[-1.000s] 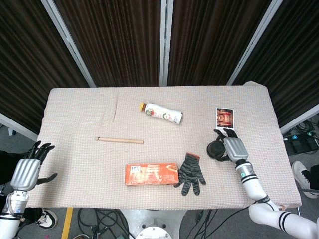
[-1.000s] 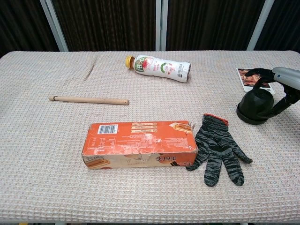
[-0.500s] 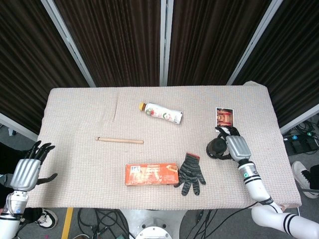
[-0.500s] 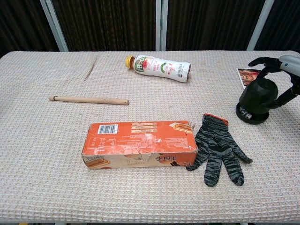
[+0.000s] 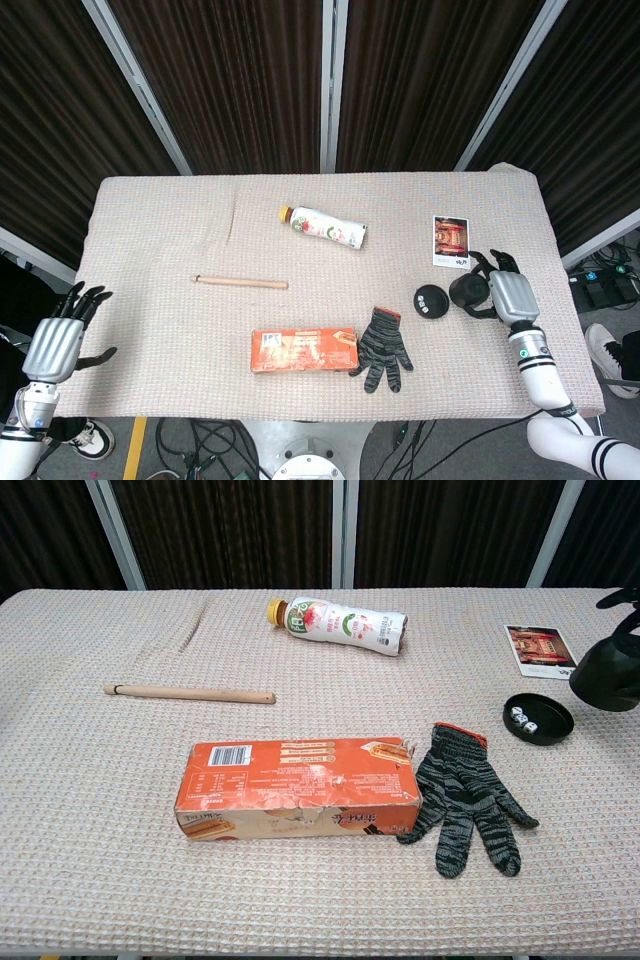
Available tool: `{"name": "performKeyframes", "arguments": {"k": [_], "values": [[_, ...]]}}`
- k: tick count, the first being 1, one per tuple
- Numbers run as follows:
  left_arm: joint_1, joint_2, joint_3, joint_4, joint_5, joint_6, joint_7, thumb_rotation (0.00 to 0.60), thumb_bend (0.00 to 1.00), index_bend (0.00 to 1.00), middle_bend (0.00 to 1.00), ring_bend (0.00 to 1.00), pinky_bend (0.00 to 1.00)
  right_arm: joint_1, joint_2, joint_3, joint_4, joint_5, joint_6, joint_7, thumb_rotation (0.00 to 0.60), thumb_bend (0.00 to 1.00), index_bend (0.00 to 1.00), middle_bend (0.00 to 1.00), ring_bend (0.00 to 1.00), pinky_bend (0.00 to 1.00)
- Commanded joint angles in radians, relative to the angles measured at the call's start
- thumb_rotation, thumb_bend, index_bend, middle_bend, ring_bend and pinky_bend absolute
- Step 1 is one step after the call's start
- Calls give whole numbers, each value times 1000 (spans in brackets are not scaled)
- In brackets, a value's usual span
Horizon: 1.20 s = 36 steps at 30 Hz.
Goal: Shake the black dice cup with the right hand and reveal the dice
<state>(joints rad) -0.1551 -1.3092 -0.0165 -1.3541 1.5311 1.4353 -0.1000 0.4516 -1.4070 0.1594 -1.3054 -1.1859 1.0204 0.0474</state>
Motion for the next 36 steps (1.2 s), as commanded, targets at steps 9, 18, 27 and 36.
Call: {"name": "performKeyframes", "arguments": {"k": [9,18,27,36], "values": [[0,3,-2,-6,-1,2,5,600,126,174,126,0,184,-1,28,-6,7,15,-41,-19,600,0,58,44,0,0],[3,8,-5,-12,0,13,5,600,126,174,126,0,183,-41,95,18,-85,-49,70,48,600,0,10,30,0,0],[-1,29,-19,-43,-5,22,34,600,126,174,126,0,184,-143,121,-71,-175,-227,334,-271,600,0,1,20,0,0],[-2,29,-25,-48,-10,25,39,600,126,174,126,0,183,-226,112,-104,-231,-233,429,-353,600,0,0,14,0,0]]}}
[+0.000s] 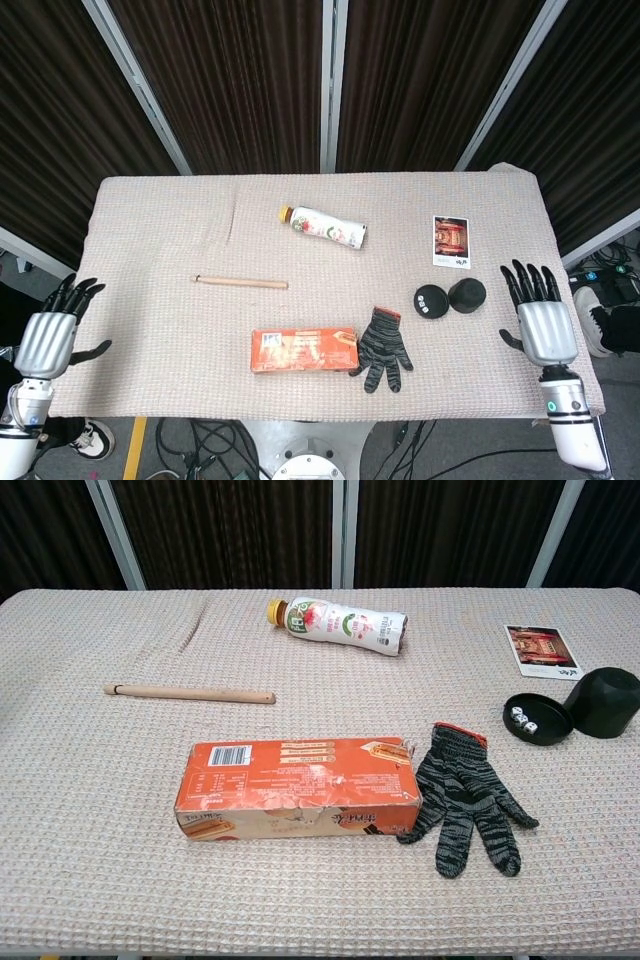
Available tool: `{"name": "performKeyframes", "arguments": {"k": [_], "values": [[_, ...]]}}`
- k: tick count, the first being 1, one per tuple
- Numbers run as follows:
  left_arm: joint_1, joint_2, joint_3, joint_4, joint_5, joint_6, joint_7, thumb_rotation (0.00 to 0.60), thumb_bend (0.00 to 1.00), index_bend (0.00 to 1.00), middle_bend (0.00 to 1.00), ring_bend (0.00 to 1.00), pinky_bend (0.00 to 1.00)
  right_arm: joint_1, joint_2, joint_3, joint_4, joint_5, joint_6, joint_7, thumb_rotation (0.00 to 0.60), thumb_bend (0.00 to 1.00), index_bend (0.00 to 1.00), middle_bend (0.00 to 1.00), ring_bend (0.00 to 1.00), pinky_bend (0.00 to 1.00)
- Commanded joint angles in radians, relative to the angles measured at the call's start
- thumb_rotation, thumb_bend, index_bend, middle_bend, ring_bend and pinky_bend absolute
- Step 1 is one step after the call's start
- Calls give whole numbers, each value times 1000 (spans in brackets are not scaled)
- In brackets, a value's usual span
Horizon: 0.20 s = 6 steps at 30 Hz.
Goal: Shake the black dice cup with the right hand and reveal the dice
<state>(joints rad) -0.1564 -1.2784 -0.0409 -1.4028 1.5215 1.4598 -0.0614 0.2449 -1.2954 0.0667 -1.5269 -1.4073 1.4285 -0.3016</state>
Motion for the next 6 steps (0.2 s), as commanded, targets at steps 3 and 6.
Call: {"name": "performKeyframes", "arguments": {"k": [3,6], "values": [[0,-8,-3,7,0,5,0,600,126,174,126,0,184,-26,1,-6,-7,-18,28,19,600,0,0,15,0,0],[1,-9,-3,10,1,8,0,600,126,174,126,0,184,-28,3,-2,-2,-24,27,38,600,0,0,18,0,0]]}}
